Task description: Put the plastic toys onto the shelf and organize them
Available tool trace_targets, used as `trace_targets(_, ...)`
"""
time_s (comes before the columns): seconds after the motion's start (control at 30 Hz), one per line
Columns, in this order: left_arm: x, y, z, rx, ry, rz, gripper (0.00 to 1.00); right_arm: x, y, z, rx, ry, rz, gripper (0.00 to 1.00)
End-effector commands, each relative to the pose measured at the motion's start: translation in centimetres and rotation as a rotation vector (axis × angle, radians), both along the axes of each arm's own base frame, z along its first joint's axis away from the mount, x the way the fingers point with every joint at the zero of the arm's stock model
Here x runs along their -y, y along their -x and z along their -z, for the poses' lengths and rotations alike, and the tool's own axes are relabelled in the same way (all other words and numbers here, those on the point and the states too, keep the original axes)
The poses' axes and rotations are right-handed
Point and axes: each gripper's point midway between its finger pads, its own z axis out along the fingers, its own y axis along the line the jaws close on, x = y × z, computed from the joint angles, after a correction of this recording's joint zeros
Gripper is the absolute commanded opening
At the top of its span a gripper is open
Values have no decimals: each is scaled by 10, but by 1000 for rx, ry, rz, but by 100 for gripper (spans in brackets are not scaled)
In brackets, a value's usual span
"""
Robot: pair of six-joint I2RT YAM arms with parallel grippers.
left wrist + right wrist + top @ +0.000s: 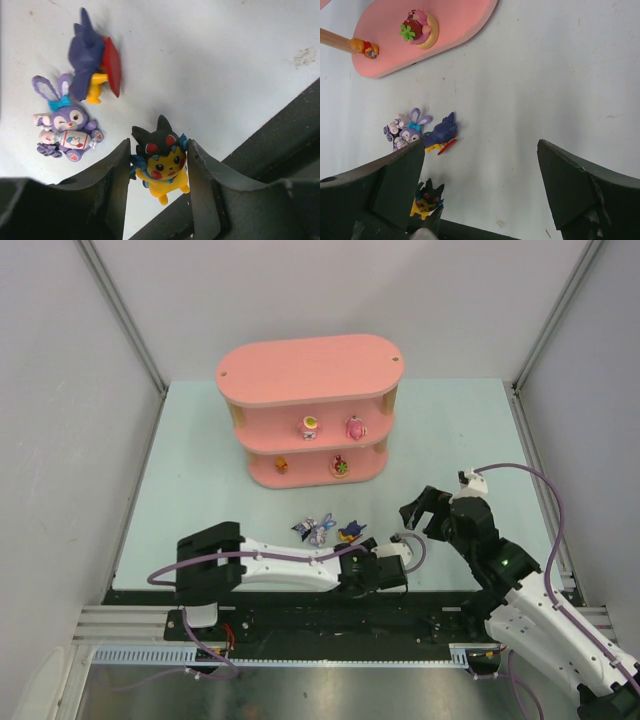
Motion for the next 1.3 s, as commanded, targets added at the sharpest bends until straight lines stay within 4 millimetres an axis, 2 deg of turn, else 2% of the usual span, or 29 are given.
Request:
trace_targets(0.0, 9, -4, -57, 49, 228, -15, 0, -2, -3, -15, 43, -25, -5, 100)
trace_targets(0.03, 17, -3, -66, 46, 294, -4, 0, -2, -3, -15, 43, -25, -5, 100)
trace_targets(0.1, 10, -4, -87, 47, 396, 3, 0, -2, -3, -16, 44, -25, -7, 100)
trace_targets(0.13, 18, -3, -99, 36, 478, 15, 0, -2, -4, -15, 43, -26, -5, 100)
trace_targets(0.23, 5, -11, -134, 54, 643, 1, 0, -3, -4, -15, 43, -27, -9, 100)
trace_targets(0.37, -28, -29, -173, 120, 801, -39, 0, -4, -5, -15, 41, -31, -11, 100)
trace_targets(0.4, -39, -40, -178, 148, 818, -70, 1, -5, -5, -15, 40, -29, -15, 100)
trace_targets(0.43, -47, -44, -193, 178, 871, -83, 0, -5, -5, -16, 43, -34, -15, 100)
trace_targets(0.47, -57, -50, -194, 200, 873, -99, 0, -6, -5, -16, 43, -35, -18, 100)
trace_targets(0.5, -69, -65, -200, 235, 889, -142, 0, -6, -5, -16, 45, -36, -20, 99)
trace_targets(0.53, -80, -70, -211, 264, 919, -158, 0, -7, -5, -17, 47, -38, -21, 100)
trace_targets(0.57, -94, -84, -212, 301, 913, -196, 0, -7, -5, -17, 45, -38, -23, 100)
trace_targets(0.67, -123, -106, -231, 407, 932, -247, 0, -8, -5, -18, 49, -40, -30, 100)
trace_targets(0.77, -144, -124, -250, 506, 920, -277, 0, -8, -4, -18, 48, -41, -34, 100)
trace_targets(0.8, -144, -128, -258, 525, 943, -262, 0, -8, -5, -17, 45, -41, -32, 100)
trace_targets(0.87, -153, -139, -264, 556, 951, -268, 0, -9, -4, -17, 45, -43, -35, 100)
trace_targets(0.9, -149, -141, -273, 562, 989, -237, 0, -9, -4, -18, 48, -44, -38, 100)
trace_targets(0.97, -156, -151, -278, 599, 986, -236, 0, -9, -4, -18, 48, -47, -39, 100)
trace_targets(1.27, -159, -181, -281, 664, 952, -197, 0, -10, -7, -17, 54, -31, -44, 100)
